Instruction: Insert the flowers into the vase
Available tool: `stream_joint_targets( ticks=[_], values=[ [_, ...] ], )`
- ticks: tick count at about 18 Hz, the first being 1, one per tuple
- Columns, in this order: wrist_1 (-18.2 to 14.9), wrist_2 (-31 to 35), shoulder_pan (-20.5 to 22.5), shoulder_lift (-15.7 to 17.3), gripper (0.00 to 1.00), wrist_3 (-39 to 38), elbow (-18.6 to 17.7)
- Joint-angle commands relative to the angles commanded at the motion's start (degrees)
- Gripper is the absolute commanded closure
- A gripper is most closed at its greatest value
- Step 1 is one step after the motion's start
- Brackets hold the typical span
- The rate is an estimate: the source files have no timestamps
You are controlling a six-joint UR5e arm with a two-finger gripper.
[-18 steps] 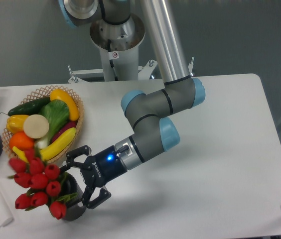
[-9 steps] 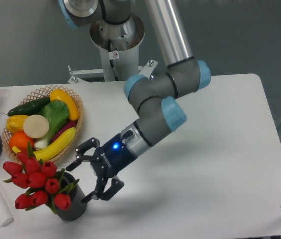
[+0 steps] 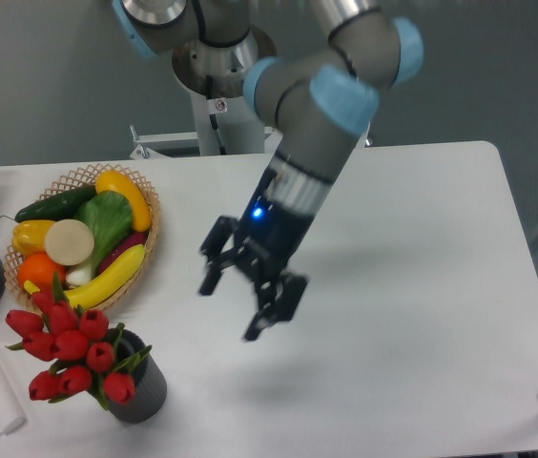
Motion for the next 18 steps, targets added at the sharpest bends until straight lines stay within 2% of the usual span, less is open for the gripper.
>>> stream_joint_targets(
  ticks=[1, 3, 5, 9, 12, 18],
  values=[
    [-1.83, 1.58, 0.7, 1.49, 0.0, 0.0, 0.78],
    [-8.24, 5.53, 2.11, 4.83, 0.0, 1.4, 0.97],
    [-11.94, 10.18, 2.9, 7.39, 0.0, 6.3, 0.36],
    [-18.45, 15.2, 4.13, 10.55, 0.0, 17.82, -0.09],
    [-20.04, 17.67, 4.92, 11.87, 0.0, 23.8, -0.53],
    [-20.05, 17.86, 5.54, 11.97, 0.0, 24.26, -0.53]
  ],
)
